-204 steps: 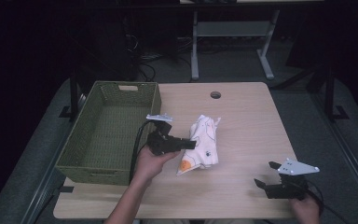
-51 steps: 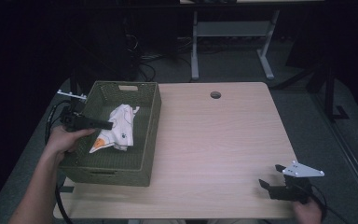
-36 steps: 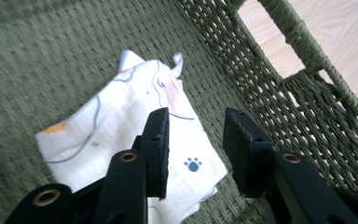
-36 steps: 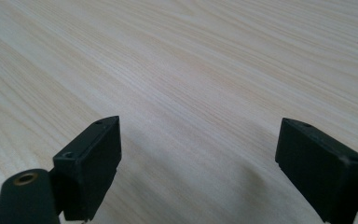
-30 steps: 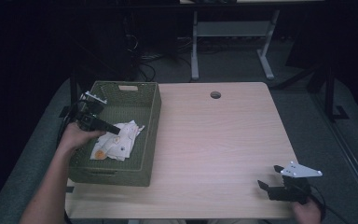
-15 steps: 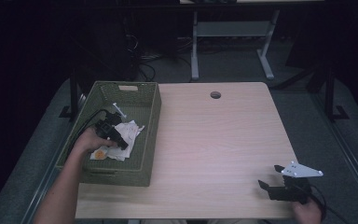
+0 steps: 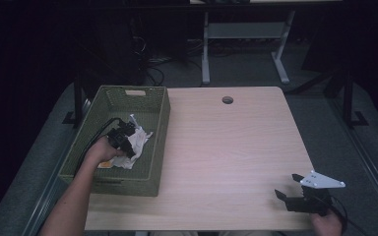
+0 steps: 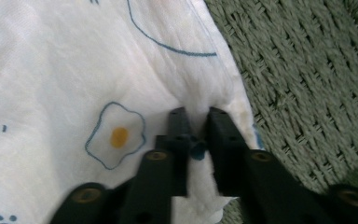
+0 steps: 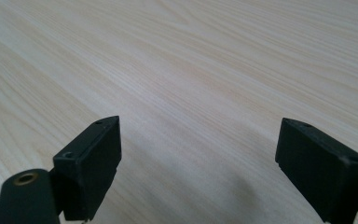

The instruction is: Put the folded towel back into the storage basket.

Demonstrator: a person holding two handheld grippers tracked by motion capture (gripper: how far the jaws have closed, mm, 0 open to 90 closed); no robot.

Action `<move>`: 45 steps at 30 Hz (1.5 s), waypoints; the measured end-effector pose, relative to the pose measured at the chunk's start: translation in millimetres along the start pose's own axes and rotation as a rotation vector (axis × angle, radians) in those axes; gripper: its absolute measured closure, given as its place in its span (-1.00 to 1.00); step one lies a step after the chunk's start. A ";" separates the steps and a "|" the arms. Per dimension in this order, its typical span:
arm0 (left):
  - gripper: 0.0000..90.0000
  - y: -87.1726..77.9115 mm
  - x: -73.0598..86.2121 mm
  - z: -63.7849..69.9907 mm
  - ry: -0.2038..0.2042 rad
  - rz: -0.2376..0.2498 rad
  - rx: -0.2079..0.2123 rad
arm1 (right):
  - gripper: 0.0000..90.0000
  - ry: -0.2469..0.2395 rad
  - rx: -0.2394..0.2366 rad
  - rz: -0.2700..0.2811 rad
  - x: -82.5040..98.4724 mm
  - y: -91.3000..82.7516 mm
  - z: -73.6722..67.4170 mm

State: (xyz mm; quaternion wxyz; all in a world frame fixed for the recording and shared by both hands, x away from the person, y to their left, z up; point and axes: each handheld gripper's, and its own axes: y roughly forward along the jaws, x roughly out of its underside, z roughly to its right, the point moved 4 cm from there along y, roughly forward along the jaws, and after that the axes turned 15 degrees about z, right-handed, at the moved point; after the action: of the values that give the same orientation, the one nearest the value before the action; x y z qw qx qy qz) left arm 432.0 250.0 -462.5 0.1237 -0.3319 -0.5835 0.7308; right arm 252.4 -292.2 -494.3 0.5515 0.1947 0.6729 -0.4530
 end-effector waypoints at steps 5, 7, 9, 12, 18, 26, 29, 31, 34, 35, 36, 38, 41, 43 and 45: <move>0.95 -7.6 -4.4 3.3 -0.057 0.051 0.059 | -0.70 0.000 -0.002 0.001 -0.5 1.0 0.8; 0.87 -8.9 -6.1 5.7 -0.079 0.077 0.090 | -0.70 -0.003 -0.014 -0.007 -0.1 4.3 0.6; 0.78 -7.1 -5.5 7.8 -0.088 0.064 0.126 | -0.70 -0.009 -0.020 -0.010 -0.1 5.6 0.6; 0.58 -12.8 -6.7 6.1 -0.108 0.117 0.126 | -0.70 -0.011 -0.027 -0.011 0.0 7.9 0.6; 0.48 -33.3 -8.3 6.8 -0.110 0.250 0.132 | -0.70 -0.008 -0.033 -0.015 0.5 8.7 -0.8; 0.29 -61.0 -5.4 12.8 -0.135 0.396 0.137 | -0.70 -0.009 -0.042 -0.014 0.5 12.8 -2.5; 0.23 -62.2 -4.1 15.0 -0.157 0.412 0.164 | -0.70 -0.011 -0.041 -0.013 0.3 12.5 -3.3; 0.18 -62.8 -2.4 17.9 -0.149 0.426 0.172 | -0.70 0.010 -0.047 0.004 -0.2 10.9 -3.5; 0.14 -64.2 -1.0 20.7 -0.152 0.455 0.172 | -0.70 0.019 -0.044 0.016 -0.9 9.9 -3.1; 0.13 -65.0 -0.7 21.3 -0.153 0.462 0.175 | -0.70 0.020 -0.045 0.016 -0.3 10.8 -2.3; 0.13 -65.3 -0.7 22.1 -0.158 0.471 0.177 | -0.70 0.020 -0.045 0.016 -0.3 10.8 -2.3; 0.10 -66.0 -0.8 23.4 -0.156 0.483 0.181 | -0.70 0.019 -0.044 0.006 1.1 11.8 -2.0; 0.05 -68.3 -1.1 24.4 -0.157 0.500 0.184 | -0.70 0.015 -0.038 0.004 1.4 10.8 -2.5; 0.05 -71.2 -1.2 26.2 -0.160 0.524 0.192 | -0.70 0.013 -0.034 0.007 1.4 10.1 -2.0; 0.05 -74.4 -1.0 28.8 -0.153 0.541 0.196 | -0.70 0.016 -0.035 0.012 1.7 9.0 -1.5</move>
State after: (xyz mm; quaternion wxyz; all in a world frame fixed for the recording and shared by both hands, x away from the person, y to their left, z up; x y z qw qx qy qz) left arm 399.2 248.7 -389.8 -0.0885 -0.4059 -0.4079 0.8130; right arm 257.9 -286.8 -499.4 0.5520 0.1929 0.6840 -0.4362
